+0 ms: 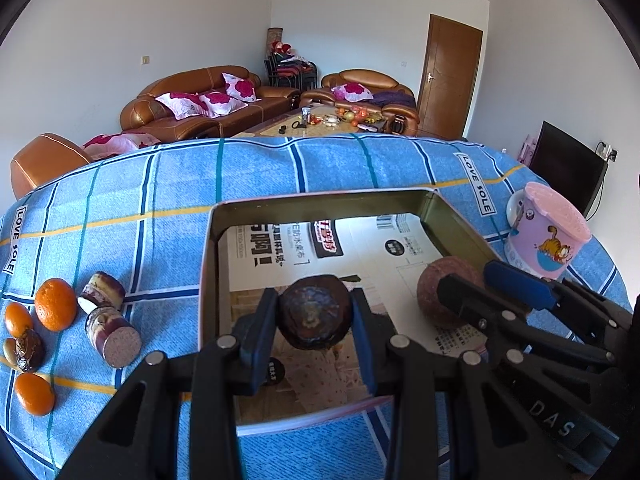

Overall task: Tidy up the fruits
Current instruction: 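Lower both held fruits into the pink tin and open both grippers, then withdraw both grippers from the tin back toward the remaining fruits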

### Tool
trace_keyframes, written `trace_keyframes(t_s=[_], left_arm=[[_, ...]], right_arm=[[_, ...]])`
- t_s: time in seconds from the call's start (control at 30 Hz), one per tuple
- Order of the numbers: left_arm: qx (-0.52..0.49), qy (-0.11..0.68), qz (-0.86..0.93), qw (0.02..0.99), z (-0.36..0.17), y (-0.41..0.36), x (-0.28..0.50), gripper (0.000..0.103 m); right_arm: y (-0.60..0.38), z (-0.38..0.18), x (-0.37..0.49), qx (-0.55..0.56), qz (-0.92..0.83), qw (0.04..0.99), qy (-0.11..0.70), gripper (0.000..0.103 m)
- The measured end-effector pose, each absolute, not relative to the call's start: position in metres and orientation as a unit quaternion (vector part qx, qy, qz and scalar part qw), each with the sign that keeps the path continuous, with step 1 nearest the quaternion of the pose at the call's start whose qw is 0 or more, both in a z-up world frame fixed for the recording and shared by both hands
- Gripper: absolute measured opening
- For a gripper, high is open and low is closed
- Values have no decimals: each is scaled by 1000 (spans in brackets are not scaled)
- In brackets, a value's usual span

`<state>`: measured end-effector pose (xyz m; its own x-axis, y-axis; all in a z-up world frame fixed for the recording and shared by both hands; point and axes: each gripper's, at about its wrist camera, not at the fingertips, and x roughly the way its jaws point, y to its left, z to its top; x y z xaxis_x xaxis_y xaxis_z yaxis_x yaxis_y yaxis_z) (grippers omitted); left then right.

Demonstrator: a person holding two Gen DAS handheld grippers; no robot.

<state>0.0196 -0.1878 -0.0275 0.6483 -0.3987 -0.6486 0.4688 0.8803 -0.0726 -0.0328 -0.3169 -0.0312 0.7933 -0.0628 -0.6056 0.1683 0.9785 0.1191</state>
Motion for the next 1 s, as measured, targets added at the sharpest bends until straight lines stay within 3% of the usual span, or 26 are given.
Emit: trace_keyframes(t_s=[0.1,0.13,0.17,0.2,0.23,0.27,0.33,0.47,1.0], left_arm=[[51,338,-234,910,-26,-187,19,43],[49,334,-231,913,-25,-186,18,52],[48,329,-228,915,-24,-184,17,70],[46,321,-223,919,-22,-183,14,79],[44,309,-225,923,-19,-181,11,85],[47,293,-226,928,-15,-179,6,91],[68,256,-219,939,-8,-181,-5,102],[110,203,-201,952,2,-181,-21,103],[87,216,-160,959,0,-115,-11,103]], right_arm=[[-320,-27,-37,96,-59,948,298,55],[-320,-25,-40,96,-61,951,288,56],[-320,-22,-43,94,-67,954,278,57],[-321,-19,-46,93,-72,957,266,60],[-322,-16,-49,95,-75,960,254,64],[-324,-14,-53,98,-77,962,242,75],[-326,-9,-57,102,-82,967,217,80],[-325,-5,-60,92,-102,970,202,80],[-327,-8,-68,93,-143,965,199,80]])
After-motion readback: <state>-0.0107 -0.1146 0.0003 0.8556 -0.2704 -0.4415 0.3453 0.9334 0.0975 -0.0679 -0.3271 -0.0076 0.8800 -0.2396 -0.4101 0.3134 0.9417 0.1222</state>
